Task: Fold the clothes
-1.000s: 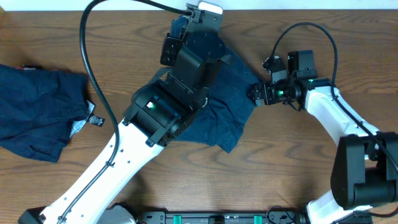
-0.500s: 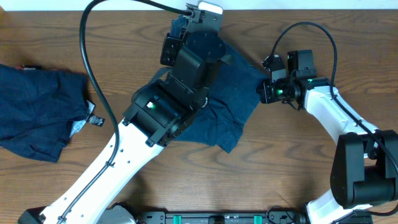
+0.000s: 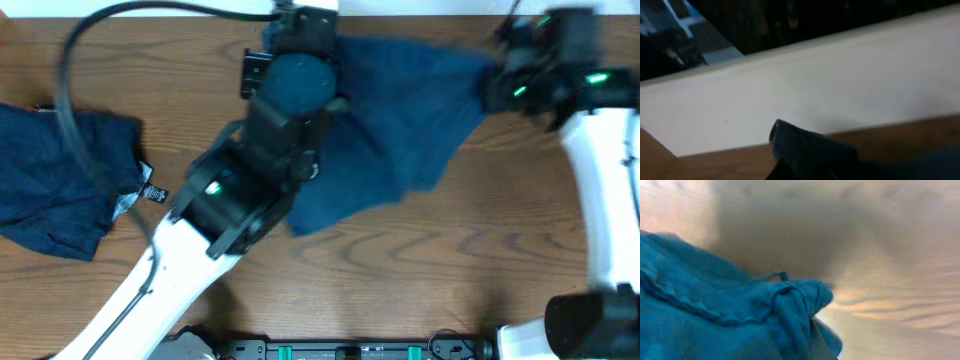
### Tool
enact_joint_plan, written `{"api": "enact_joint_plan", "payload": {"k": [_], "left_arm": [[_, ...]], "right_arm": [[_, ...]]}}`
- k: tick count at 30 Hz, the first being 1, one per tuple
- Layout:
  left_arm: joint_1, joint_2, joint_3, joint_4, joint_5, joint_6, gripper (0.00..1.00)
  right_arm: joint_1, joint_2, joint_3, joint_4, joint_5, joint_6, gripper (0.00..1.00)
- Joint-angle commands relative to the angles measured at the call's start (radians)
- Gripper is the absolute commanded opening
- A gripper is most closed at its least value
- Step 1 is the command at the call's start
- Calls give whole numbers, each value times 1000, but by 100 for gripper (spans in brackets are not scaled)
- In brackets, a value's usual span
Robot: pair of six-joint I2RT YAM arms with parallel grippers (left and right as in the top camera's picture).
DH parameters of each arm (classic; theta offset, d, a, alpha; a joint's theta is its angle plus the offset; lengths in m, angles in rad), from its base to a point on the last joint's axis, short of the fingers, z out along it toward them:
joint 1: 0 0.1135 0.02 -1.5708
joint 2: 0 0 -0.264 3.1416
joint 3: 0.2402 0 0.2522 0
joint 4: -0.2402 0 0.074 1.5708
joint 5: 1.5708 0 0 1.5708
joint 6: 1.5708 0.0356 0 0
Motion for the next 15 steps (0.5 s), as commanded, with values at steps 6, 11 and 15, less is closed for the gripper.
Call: {"api": "enact_joint_plan", "payload": {"k": [6,11,15], "left_arm": [[0,-160,19,35,-184,146,6],[0,-254,19,35,-200,156,6],[-1,-301,19,18,-187,155,6]], "right_arm": [[-39,-37,506,-285,31,-60,1],[-39,-38,709,-423,41,-64,1],[-39,-38,786,-487,53,-50,1]]}}
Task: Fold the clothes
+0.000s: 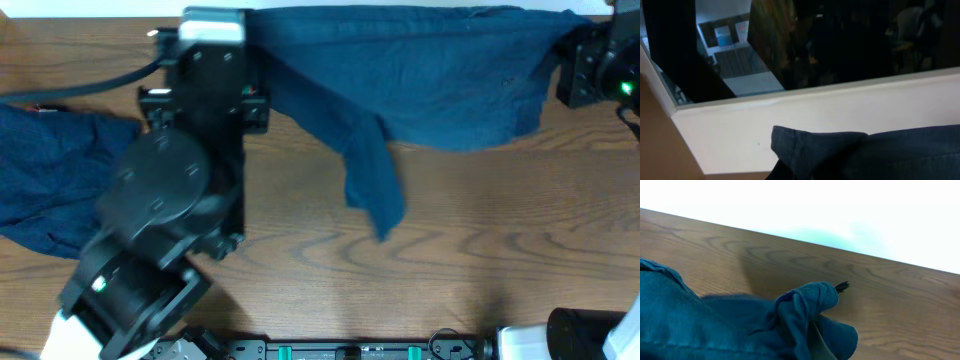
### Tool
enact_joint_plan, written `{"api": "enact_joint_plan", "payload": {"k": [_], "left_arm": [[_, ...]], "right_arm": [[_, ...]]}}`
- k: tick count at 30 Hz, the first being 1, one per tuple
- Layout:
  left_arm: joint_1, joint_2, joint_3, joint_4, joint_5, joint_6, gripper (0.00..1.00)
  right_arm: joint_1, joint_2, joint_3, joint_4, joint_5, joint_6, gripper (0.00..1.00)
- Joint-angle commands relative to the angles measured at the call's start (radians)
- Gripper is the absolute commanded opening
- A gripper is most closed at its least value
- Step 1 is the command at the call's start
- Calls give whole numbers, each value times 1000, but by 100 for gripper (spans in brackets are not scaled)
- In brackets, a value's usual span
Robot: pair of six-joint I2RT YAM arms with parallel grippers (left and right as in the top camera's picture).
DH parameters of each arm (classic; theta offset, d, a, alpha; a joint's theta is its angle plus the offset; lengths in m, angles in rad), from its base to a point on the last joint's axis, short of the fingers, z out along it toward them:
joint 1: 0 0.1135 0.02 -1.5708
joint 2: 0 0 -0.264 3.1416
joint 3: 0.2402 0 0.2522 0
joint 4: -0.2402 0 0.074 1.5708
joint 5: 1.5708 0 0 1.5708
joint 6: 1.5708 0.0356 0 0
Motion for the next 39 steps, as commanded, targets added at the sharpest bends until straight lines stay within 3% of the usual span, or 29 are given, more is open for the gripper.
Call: {"api": "enact_joint_plan", "payload": {"k": [1,10,14,19,21,31,39], "left_arm": [[22,-62,19,-12,-112,23,6],[-34,-51,19,-28,-111,27,6],[-36,-38,19,97,-137,153,6],[-3,-12,19,340,-160,400,6],[1,-8,19,393,-171,435,6],[-60,-16,19,381,-325,443,6],[-67,43,19,227,-415,439,6]], "right_arm": [[-12,4,51,-26,87,13,1],[-12,-3,96,-28,102,39,1],[-12,-4,115,6,143,65,1],[-13,-2,116,28,143,77,1],[-13,-2,116,35,143,76,1],[-13,-15,117,-8,124,101,1],[-13,31,116,-124,60,166,1]]}}
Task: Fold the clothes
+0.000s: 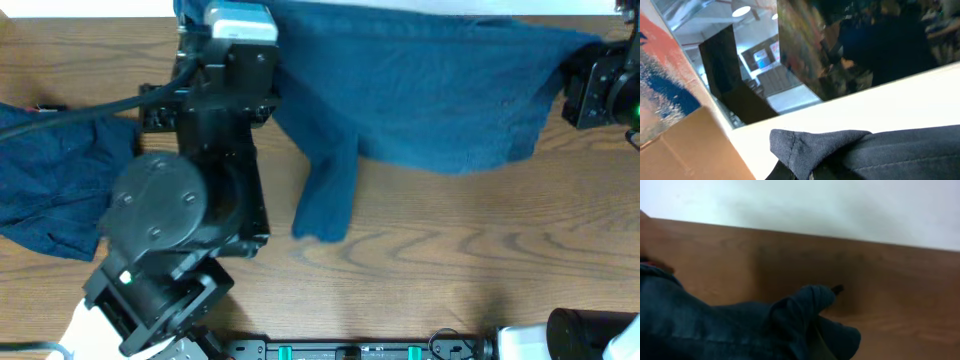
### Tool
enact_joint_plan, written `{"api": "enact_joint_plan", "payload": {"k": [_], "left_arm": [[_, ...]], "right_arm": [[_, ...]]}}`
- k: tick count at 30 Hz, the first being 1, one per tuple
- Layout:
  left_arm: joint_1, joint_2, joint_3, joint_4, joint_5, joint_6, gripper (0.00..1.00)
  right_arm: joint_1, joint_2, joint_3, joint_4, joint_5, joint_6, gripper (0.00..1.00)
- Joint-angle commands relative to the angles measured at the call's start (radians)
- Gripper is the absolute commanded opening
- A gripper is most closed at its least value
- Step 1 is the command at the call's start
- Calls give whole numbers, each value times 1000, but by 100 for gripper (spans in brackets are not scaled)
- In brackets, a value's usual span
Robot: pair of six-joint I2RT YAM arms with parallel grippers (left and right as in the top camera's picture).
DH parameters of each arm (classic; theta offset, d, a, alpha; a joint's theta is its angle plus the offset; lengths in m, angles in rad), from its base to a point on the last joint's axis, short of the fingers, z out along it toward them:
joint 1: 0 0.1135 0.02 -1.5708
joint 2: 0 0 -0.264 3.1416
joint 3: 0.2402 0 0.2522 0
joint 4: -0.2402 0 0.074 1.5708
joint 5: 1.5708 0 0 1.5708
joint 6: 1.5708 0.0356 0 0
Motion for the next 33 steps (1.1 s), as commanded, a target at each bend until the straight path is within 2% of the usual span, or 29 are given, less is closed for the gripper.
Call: {"api": "enact_joint_plan", "payload": {"k": [1,5,10,17,25,33], "left_arm": [[32,12,20,8,-180,21,6],[93,75,20,33,-103,19,6],[212,184,20,157,-20,15,6],[376,320,20,285,22,15,6],[513,339,75,300,98,-68,6],[552,339,164,285,168,-67,6]], "right_arm": [[-13,40,13,14,86,61,1],[-13,97,13,110,79,61,1],[-13,175,13,288,79,91,1],[-13,291,13,376,51,136,1],[-27,348,13,466,37,136,1],[-72,342,14,492,22,135,1]]}}
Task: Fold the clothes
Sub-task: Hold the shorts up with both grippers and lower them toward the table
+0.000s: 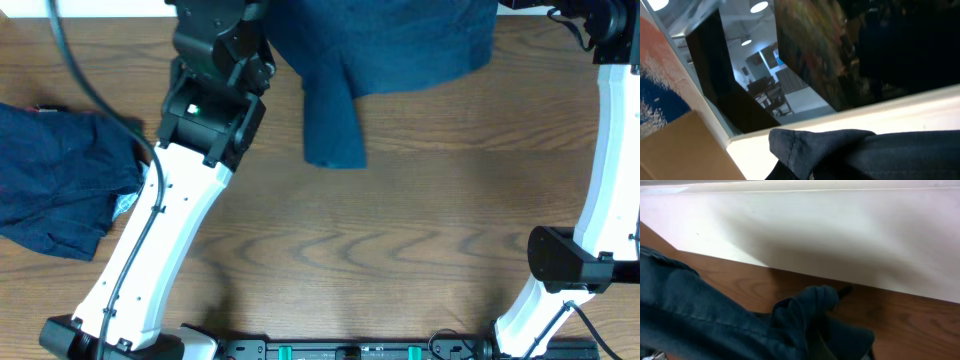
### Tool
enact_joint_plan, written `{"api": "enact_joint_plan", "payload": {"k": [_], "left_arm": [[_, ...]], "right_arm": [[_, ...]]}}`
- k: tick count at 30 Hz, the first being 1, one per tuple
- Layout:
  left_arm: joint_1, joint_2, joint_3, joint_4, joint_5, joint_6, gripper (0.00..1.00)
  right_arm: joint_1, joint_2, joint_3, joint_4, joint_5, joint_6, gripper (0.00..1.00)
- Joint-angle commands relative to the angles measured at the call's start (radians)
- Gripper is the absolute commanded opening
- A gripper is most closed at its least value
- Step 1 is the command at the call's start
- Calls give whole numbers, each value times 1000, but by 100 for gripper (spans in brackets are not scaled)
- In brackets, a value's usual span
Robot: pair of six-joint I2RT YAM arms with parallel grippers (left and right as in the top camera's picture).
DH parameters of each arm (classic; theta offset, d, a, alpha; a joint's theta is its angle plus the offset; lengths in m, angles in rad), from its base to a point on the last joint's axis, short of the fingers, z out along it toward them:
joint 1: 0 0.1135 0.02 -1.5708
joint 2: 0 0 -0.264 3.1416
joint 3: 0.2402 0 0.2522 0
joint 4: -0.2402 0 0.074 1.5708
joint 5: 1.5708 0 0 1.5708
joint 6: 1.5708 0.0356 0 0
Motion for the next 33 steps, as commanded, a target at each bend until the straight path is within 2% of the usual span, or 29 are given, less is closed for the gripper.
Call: {"api": "enact_joint_plan", "payload": {"k": [1,6,12,14,20,24,26,29,33], "left_arm": [[109,-42,68,12,-156,-8,6],[148,-42,88,13,-68,-33,6],[254,-14,88,-1,28,-255,6],[290,3,88,-19,85,-294,6],[322,20,97,-8,98,-309,6],[314,14,169,1,97,-309,6],[306,1,206,-83,97,-309,6],[283,-26,227,-300,97,-322,6],[255,-43,227,-626,98,-483,6]], "right_arm": [[-111,-19,13,17,159,46,1],[-132,-19,13,106,99,48,1],[-135,-13,13,150,98,55,1],[-135,-12,13,149,96,56,1],[-135,-12,13,154,71,63,1],[-135,-14,13,163,72,55,1],[-138,-22,13,105,68,60,1],[-138,-26,13,-54,70,74,1],[-137,-24,13,-293,133,74,1]]}}
